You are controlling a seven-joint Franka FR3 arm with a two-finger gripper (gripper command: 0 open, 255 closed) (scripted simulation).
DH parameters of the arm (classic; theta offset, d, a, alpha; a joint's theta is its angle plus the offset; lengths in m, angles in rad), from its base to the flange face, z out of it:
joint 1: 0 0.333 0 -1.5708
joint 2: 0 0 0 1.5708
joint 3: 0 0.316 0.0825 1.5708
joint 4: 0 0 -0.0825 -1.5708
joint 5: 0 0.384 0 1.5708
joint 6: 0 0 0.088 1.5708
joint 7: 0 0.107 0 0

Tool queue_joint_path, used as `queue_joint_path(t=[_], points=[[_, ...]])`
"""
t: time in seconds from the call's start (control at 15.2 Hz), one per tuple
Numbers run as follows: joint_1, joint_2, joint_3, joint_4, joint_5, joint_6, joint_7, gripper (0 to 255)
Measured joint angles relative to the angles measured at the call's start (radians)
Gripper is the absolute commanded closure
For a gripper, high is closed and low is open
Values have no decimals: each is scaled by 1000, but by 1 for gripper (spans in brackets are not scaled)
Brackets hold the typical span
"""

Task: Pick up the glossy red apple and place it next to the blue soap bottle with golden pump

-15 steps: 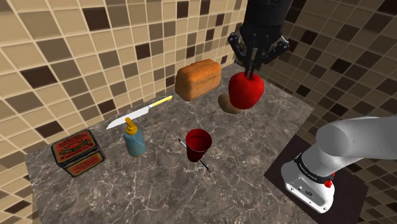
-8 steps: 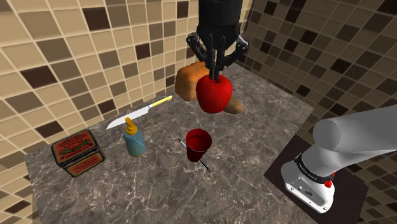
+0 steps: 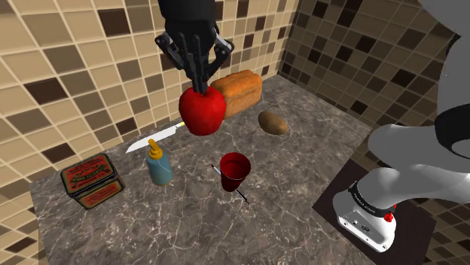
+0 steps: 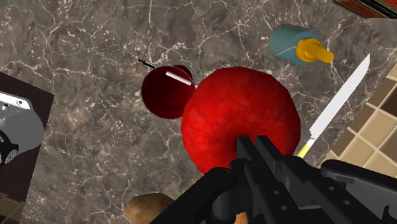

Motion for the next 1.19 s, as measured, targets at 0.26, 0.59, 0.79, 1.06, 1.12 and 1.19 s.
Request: queue_joint_path(t=[0.26,0.59,0.79,1.06,1.12,1.19], points=[[-90,-65,51,78,58,-15,7,255],[-22,-52,30,-37,40,66,-3,255],[14,-48,20,-103,33,115,-8,255],[73,-35,1,-199,21,184,-12,255],[81,-33,-2,-217,19,198,-15,255],[95,-30,-7,-241,16,214,-16,255]])
